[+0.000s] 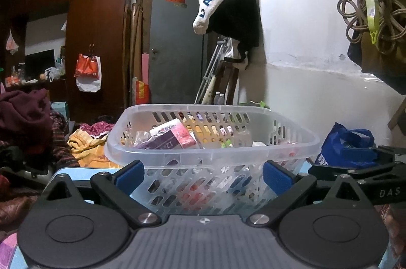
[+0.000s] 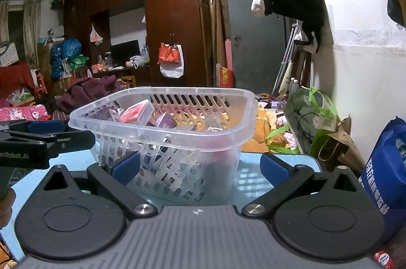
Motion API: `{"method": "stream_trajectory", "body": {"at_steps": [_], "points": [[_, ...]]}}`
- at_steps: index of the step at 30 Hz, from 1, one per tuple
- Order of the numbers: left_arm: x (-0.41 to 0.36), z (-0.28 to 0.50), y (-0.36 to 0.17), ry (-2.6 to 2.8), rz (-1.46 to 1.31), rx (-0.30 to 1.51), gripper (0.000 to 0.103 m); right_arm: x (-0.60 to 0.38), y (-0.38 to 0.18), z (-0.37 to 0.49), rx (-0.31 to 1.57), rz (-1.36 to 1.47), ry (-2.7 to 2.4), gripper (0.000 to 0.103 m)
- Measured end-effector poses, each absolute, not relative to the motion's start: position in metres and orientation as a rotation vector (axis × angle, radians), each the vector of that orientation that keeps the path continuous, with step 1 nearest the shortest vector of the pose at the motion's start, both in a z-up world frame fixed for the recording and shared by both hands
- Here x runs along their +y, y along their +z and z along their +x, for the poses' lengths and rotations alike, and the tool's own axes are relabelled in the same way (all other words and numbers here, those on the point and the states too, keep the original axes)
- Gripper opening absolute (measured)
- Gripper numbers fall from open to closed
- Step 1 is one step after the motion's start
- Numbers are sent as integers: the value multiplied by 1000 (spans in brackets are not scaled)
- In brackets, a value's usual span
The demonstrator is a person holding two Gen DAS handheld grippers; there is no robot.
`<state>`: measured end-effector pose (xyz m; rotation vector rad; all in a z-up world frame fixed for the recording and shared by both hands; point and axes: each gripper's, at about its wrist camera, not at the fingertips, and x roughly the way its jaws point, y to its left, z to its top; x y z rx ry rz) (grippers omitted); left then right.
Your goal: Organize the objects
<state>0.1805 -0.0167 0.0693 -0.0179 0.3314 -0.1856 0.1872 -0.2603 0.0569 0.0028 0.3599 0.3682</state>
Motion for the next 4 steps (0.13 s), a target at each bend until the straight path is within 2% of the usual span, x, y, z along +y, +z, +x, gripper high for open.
{"method": "stream_trajectory", "body": {"at_steps": [4], "points": [[-21,180,70,-178,-3,326,100,-261,56,187,362,3,368,103]]}}
